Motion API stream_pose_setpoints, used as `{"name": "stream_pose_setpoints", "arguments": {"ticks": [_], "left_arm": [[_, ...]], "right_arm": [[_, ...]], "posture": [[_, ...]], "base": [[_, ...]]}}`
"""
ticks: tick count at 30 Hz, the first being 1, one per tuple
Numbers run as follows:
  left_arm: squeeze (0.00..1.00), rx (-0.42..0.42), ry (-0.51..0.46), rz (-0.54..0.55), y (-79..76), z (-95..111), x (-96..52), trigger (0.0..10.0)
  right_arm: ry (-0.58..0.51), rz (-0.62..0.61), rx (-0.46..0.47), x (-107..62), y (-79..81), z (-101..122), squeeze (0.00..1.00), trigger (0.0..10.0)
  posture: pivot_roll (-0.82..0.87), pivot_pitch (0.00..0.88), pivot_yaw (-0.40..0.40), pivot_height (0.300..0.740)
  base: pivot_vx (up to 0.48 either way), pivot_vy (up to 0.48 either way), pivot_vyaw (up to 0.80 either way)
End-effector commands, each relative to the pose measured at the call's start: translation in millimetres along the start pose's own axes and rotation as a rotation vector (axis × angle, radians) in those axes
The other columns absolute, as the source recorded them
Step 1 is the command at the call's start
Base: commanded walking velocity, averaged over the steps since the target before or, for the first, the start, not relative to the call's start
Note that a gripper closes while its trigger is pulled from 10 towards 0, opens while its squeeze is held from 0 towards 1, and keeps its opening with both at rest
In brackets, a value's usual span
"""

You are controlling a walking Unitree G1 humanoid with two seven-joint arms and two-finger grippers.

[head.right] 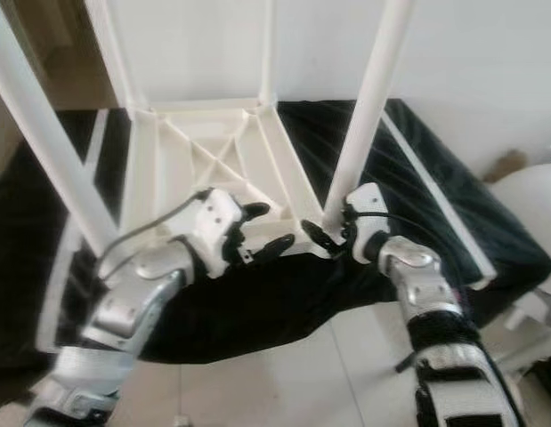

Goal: Building children table

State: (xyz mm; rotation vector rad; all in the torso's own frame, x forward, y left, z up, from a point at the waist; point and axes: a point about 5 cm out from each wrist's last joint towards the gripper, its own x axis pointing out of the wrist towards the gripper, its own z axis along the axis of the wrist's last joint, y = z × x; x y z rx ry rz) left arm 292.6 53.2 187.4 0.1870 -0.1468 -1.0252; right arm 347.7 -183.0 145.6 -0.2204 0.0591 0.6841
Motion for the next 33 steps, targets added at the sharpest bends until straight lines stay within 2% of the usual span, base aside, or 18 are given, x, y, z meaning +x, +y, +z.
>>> {"name": "stream_pose_setpoints", "arguments": {"ticks": [1, 4, 5, 7, 8, 9, 14, 22, 23, 27, 30, 32, 33], "left_arm": [[0.00, 0.005, 0.004, -0.039, -3.6, 2.0, 2.1, 10.0], [0.00, 0.013, 0.018, -0.036, -2.1, 2.3, 0.0, 10.0], [0.00, 0.013, 0.018, -0.037, -2.2, 2.9, -1.0, 10.0], [0.00, 0.013, 0.018, -0.037, -2.2, 2.9, -1.0, 10.0], [0.00, 0.012, 0.019, -0.038, -2.4, 3.3, -1.7, 10.0], [0.00, 0.011, 0.021, -0.040, -2.7, 3.5, -2.4, 10.0], [0.00, 0.007, 0.030, -0.033, -3.5, 2.1, -3.4, 10.0], [0.00, -0.001, 0.034, -0.005, -2.1, 0.9, -6.9, 10.0], [0.00, -0.003, 0.032, -0.005, -1.9, 1.2, -8.2, 10.0], [0.00, -0.004, 0.033, -0.004, 0.4, 0.1, -7.5, 10.0], [0.00, -0.003, 0.033, -0.008, 0.9, 0.5, -6.2, 10.0], [0.00, -0.001, 0.023, -0.015, 1.7, 3.5, -4.3, 10.0], [0.00, -0.001, 0.023, -0.015, 1.7, 3.5, -4.3, 10.0]], "right_arm": [[0.032, 0.070, -0.010, 5.3, 7.4, -5.0, 0.00, 10.0], [0.058, 0.116, -0.033, 11.9, 13.7, -11.4, 0.00, 9.8], [0.060, 0.125, -0.032, 13.4, 15.5, -12.5, 0.00, 4.6], [0.060, 0.125, -0.032, 13.4, 15.5, -12.5, 0.00, 4.6], [0.061, 0.136, -0.030, 14.6, 17.6, -13.2, 0.00, 1.3], [0.060, 0.150, -0.026, 16.1, 19.6, -13.8, 0.00, 0.0], [0.065, 0.183, -0.033, 16.8, 24.0, -19.5, 0.00, 0.0], [0.073, 0.158, -0.026, 14.9, 17.5, -22.2, 0.00, 0.0], [0.061, 0.100, -0.010, 16.2, 15.4, -20.4, 0.00, 10.0], [0.045, -0.024, 0.004, 18.0, 12.3, -19.1, 0.00, 10.0], [0.041, -0.073, 0.018, 18.5, 11.3, -19.0, 0.00, 10.0], [-0.001, -0.225, 0.077, 20.2, 11.6, -16.1, 0.00, 10.0], [-0.001, -0.225, 0.077, 20.2, 11.6, -16.1, 0.00, 10.0]], "posture": [[0.08, 0.000, -0.027, 0.740], [0.12, 0.000, -0.018, 0.740], [0.12, 0.000, -0.013, 0.740], [0.12, 0.000, -0.013, 0.740], [0.12, 0.000, -0.013, 0.740], [0.12, 0.000, -0.009, 0.740], [0.13, 0.000, -0.022, 0.740], [0.14, 0.000, -0.042, 0.740], [0.13, 0.000, -0.043, 0.740], [0.11, 0.000, -0.037, 0.740], [0.10, 0.000, -0.034, 0.740], [0.09, 0.000, -0.025, 0.740], [0.09, 0.000, -0.025, 0.740]], "base": [[0.000, 0.000, 0.00], [0.000, 0.000, 0.00], [0.000, 0.000, 0.00], [0.000, 0.000, 0.00], [0.000, 0.000, 0.00], [0.000, 0.000, 0.00], [0.000, 0.000, 0.00], [0.000, 0.000, 0.00], [0.000, 0.000, 0.00], [0.000, 0.000, 0.00], [0.000, 0.000, 0.00], [0.000, 0.000, 0.00], [0.000, 0.000, 0.00]]}}
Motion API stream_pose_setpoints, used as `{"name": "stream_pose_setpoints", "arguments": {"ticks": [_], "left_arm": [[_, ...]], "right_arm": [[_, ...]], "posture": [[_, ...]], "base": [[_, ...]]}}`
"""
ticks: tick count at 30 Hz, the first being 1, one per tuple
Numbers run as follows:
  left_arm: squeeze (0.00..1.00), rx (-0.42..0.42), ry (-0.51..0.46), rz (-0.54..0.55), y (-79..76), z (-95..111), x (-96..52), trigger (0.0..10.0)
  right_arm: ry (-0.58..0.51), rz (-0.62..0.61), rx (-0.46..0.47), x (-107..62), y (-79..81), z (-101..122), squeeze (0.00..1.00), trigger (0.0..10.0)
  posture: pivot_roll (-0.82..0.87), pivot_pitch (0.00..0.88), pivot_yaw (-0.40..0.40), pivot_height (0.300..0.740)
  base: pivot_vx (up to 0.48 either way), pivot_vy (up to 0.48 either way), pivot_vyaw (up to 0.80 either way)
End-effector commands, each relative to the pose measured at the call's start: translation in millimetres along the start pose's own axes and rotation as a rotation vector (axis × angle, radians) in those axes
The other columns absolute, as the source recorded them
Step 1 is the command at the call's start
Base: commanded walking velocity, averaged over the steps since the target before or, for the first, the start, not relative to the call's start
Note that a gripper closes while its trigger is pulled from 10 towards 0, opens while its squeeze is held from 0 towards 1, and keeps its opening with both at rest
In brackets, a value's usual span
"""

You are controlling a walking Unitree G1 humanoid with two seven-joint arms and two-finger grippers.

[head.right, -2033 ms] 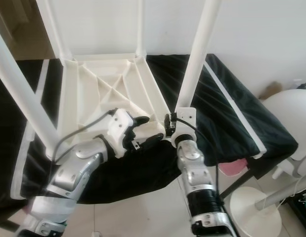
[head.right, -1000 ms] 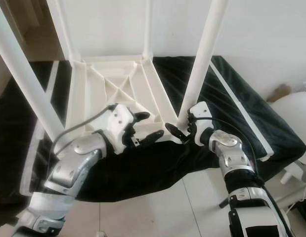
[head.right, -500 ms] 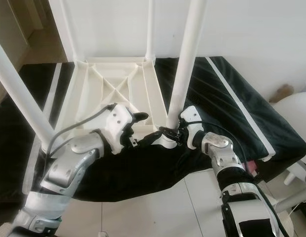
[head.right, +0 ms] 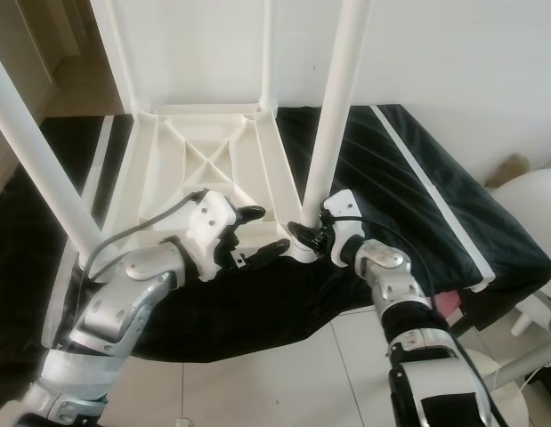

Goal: Building children table

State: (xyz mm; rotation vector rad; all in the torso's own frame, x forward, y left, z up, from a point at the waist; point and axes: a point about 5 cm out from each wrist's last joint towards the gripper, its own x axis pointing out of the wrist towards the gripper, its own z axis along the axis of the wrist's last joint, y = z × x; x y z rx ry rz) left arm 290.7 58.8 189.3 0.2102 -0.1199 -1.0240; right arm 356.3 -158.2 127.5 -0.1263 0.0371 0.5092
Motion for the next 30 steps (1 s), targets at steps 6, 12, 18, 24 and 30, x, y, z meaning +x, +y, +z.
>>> {"name": "stream_pose_setpoints", "arguments": {"ticks": [6, 12, 18, 24, 30], "left_arm": [[0.00, -0.011, -0.001, -0.022, -0.2, -1.0, 0.6, 10.0], [0.00, -0.016, -0.005, -0.021, -0.6, -1.0, 2.0, 10.0], [0.00, -0.020, -0.008, -0.030, -3.5, -1.0, 2.7, 10.0], [0.00, -0.014, 0.004, -0.043, -1.9, -3.4, -1.3, 10.0], [0.00, 0.004, 0.009, -0.071, -0.7, -0.5, 0.3, 10.0]], "right_arm": [[-0.011, -0.366, 0.078, 0.8, 16.4, -2.3, 0.00, 10.0], [-0.019, -0.555, 0.156, 7.2, 50.7, -0.1, 0.00, 10.0], [-0.056, -0.488, 0.162, 14.5, 67.5, 8.2, 0.00, 10.0], [-0.042, -0.546, 0.155, 9.1, 65.0, 8.5, 0.00, 10.0], [-0.058, -0.565, 0.165, 5.9, 67.9, 9.2, 0.35, 10.0]], "posture": [[0.08, 0.000, -0.023, 0.740], [0.08, 0.000, -0.027, 0.740], [0.08, 0.000, -0.022, 0.740], [0.08, 0.000, -0.006, 0.740], [0.09, 0.000, 0.013, 0.740]], "base": [[0.000, 0.000, 0.00], [0.000, 0.000, 0.00], [0.000, 0.000, 0.00], [0.000, 0.000, 0.00], [0.000, 0.000, 0.00]]}}
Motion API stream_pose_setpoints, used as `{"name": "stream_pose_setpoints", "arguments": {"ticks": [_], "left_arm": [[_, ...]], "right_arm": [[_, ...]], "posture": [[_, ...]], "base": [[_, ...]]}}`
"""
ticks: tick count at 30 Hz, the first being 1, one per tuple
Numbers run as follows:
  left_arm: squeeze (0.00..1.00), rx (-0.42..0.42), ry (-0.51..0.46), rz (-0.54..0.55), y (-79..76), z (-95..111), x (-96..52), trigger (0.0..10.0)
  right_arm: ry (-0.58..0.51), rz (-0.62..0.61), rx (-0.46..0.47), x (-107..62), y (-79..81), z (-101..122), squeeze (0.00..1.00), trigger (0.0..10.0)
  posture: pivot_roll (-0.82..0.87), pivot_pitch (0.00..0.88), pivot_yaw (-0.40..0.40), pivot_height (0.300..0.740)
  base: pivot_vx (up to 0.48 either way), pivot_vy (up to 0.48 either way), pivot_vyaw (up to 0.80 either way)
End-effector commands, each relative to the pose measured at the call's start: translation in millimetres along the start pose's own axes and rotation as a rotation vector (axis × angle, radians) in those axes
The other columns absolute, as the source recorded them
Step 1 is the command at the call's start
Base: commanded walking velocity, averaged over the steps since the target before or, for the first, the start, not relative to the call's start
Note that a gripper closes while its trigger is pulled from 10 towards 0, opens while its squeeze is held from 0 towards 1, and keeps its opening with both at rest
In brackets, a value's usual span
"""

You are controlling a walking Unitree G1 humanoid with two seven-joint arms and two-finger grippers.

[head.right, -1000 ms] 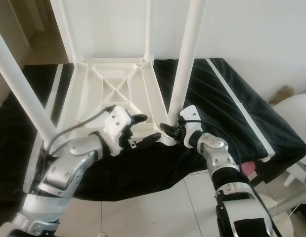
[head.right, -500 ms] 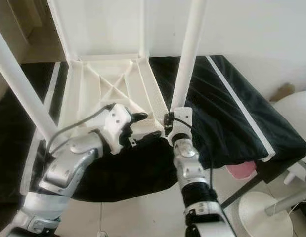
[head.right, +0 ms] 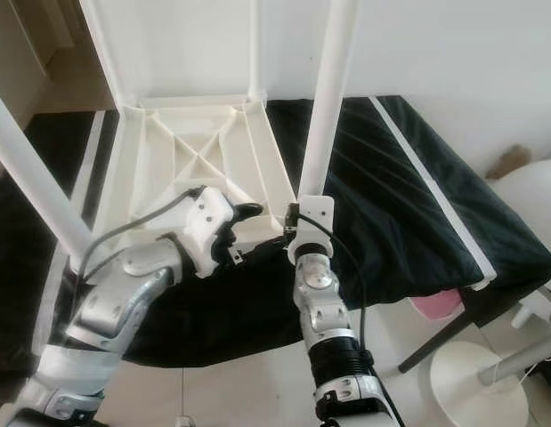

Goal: Building children table

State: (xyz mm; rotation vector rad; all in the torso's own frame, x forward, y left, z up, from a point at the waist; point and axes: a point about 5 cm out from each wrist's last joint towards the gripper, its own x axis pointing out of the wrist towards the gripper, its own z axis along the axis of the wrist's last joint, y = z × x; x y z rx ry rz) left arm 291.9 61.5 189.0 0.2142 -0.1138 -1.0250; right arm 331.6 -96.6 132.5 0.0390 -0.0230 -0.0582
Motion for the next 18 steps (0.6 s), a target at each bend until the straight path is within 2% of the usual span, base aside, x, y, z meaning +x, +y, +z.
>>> {"name": "stream_pose_setpoints", "arguments": {"ticks": [1, 2, 9, 11, 12, 13, 17, 18], "left_arm": [[0.00, 0.004, 0.002, -0.069, -3.0, 0.4, 2.1, 10.0], [0.00, 0.006, 0.006, -0.073, -2.7, -0.1, 1.0, 10.0], [0.00, 0.006, 0.023, -0.085, -1.5, -1.5, -6.3, 10.0], [0.00, -0.015, 0.011, -0.082, -1.2, -0.2, -10.2, 10.0], [0.00, -0.023, 0.016, -0.089, -2.7, -2.6, -10.2, 10.0], [0.00, -0.025, 0.026, -0.100, -4.6, -5.3, -10.0, 10.0], [0.00, -0.024, 0.036, -0.112, -5.4, -7.4, -9.5, 10.0], [0.00, -0.029, 0.034, -0.105, -3.5, -7.2, -9.7, 10.0]], "right_arm": [[0.009, 0.002, 0.003, -3.4, 0.8, -3.8, 0.35, 10.0], [0.001, 0.011, 0.011, -5.1, -0.1, -3.6, 1.00, 10.0], [-0.066, 0.053, 0.019, -14.7, -4.1, 1.9, 1.00, 10.0], [-0.089, 0.104, 0.021, -19.7, -7.3, 4.6, 0.99, 10.0], [-0.096, 0.133, 0.021, -20.8, -11.1, 5.3, 0.03, 10.0], [-0.102, 0.183, 0.021, -21.2, -15.1, 6.4, 0.00, 10.0], [-0.106, 0.266, 0.023, -18.9, -23.2, 9.6, 0.00, 10.0], [-0.114, 0.333, 0.002, -14.8, -29.1, 13.3, 0.00, 10.0]], "posture": [[0.09, 0.000, 0.013, 0.740], [0.08, 0.000, 0.019, 0.740], [0.09, 0.000, 0.019, 0.740], [0.06, 0.000, 0.051, 0.740], [0.06, 0.000, 0.051, 0.740], [0.05, 0.000, 0.057, 0.740], [0.05, 0.000, 0.055, 0.740], [0.04, 0.000, 0.060, 0.740]], "base": [[0.000, 0.000, 0.00], [0.000, 0.000, 0.00], [0.000, 0.000, 0.00], [0.000, 0.000, 0.00], [0.000, 0.000, 0.00], [0.000, 0.000, 0.00], [0.000, 0.000, 0.00], [0.000, 0.000, 0.00]]}}
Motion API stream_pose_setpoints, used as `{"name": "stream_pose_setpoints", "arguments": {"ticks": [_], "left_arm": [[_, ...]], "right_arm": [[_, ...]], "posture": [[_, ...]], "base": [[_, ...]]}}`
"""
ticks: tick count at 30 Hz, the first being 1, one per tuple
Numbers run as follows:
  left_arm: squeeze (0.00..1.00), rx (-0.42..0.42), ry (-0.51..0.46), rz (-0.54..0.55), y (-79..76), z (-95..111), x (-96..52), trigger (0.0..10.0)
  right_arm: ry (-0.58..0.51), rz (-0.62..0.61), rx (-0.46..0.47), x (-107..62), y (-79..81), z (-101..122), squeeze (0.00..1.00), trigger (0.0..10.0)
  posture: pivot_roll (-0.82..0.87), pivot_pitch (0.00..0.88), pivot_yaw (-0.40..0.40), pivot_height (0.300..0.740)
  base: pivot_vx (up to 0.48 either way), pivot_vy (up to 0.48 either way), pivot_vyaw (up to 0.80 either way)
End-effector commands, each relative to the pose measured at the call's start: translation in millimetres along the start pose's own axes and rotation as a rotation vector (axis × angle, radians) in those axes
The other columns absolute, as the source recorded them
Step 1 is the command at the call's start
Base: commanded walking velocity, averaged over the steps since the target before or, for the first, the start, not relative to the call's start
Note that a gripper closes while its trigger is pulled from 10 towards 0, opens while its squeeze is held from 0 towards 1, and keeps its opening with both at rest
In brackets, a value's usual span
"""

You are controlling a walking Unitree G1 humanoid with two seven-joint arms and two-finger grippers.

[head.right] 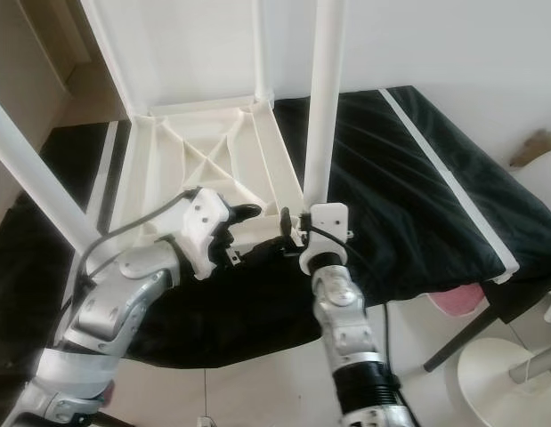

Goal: Building children table

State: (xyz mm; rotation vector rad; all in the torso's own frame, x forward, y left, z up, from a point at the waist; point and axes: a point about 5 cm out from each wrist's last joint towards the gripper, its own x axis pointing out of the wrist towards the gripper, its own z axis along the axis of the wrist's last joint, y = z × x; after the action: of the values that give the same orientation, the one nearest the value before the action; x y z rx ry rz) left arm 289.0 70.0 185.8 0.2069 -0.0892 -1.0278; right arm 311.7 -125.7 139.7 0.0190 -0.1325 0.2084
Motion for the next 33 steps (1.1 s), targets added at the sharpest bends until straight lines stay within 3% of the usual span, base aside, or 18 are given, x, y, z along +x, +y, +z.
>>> {"name": "stream_pose_setpoints", "arguments": {"ticks": [1, 5, 8, 9, 20, 21, 32, 33], "left_arm": [[0.00, -0.015, 0.015, -0.095, -2.9, -3.4, -1.2, 10.0], [0.00, -0.009, 0.019, -0.097, -3.1, -3.7, -1.8, 10.0], [0.00, -0.007, 0.023, -0.099, -3.6, -4.0, -2.3, 10.0], [0.00, -0.006, 0.026, -0.099, -3.5, -4.0, -3.4, 10.0], [0.00, -0.027, 0.045, -0.117, -13.4, -10.3, -6.1, 10.0], [0.00, -0.029, 0.048, -0.116, -13.6, -11.1, -6.7, 10.0], [0.00, -0.050, 0.065, -0.119, -21.0, -17.4, -7.6, 10.0], [0.00, -0.051, 0.065, -0.118, -21.4, -17.5, -7.0, 10.0]], "right_arm": [[-0.016, 0.106, 0.004, 5.4, -4.7, 6.8, 0.00, 10.0], [0.015, 0.297, -0.073, 17.4, -19.0, 11.8, 0.00, 10.0], [0.033, 0.342, -0.101, 20.7, -20.6, 10.9, 0.00, 10.0], [0.070, 0.424, -0.131, 25.9, -19.8, 8.9, 0.00, 10.0], [0.190, 0.620, -0.198, 29.8, -20.1, -7.9, 0.00, 10.0], [0.191, 0.619, -0.196, 29.9, -21.7, -9.4, 0.00, 0.0], [0.224, 0.595, -0.204, 22.0, -39.5, -18.8, 0.00, 0.0], [0.227, 0.591, -0.205, 21.3, -40.7, -19.6, 0.00, 4.8]], "posture": [[0.04, 0.000, 0.061, 0.740], [0.05, 0.000, 0.066, 0.740], [0.05, 0.000, 0.065, 0.740], [0.05, 0.000, 0.065, 0.740], [0.08, 0.000, 0.062, 0.740], [0.08, 0.000, 0.058, 0.740], [0.07, 0.000, 0.060, 0.740], [0.07, 0.000, 0.060, 0.740]], "base": [[0.000, 0.000, 0.00], [0.000, 0.000, 0.00], [0.000, 0.000, 0.00], [0.000, 0.000, 0.00], [0.000, 0.000, 0.00], [0.000, 0.000, 0.00], [0.000, 0.000, 0.00], [0.000, 0.000, 0.00]]}}
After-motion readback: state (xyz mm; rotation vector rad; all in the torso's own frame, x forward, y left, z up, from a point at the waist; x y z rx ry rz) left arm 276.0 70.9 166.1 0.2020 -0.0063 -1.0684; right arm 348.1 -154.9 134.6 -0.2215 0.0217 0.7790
